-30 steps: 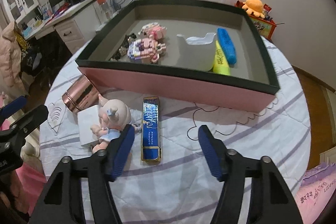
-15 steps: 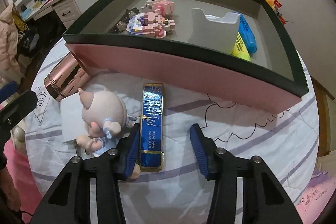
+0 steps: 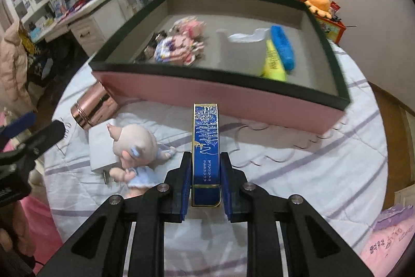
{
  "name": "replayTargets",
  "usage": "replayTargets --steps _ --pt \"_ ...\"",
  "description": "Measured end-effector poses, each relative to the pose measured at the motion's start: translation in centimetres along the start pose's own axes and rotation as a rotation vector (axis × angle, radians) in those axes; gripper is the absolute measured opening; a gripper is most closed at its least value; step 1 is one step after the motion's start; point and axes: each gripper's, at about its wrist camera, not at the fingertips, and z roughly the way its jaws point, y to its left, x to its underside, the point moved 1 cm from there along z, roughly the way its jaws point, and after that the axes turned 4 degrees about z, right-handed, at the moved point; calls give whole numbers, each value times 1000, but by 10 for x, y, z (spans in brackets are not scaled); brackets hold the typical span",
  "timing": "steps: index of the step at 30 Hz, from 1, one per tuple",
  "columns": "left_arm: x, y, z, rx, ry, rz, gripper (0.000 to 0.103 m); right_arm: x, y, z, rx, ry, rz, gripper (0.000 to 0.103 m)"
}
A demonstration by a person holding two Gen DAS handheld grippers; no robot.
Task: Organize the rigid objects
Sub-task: 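Grasp the blue-and-gold pen box with the right gripper, then lower the pen box beside the highlighters in the box, release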
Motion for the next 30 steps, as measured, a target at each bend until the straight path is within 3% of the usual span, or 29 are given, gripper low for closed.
replayTargets --steps 10,19,25,30 --pt "-10 -13 -10 1 -29 22 103 4 -26 -39 -8 -76 54 20" --pt "-54 -12 -10 -34 -93 38 103 -48 -43 -52 25 -163 56 20" --pt "-77 -12 9 -36 -95 43 103 -93 -58 -27 56 -169 70 20" --pt "-86 -10 31 -21 -73 36 103 -117 -74 12 82 -123 93 20"
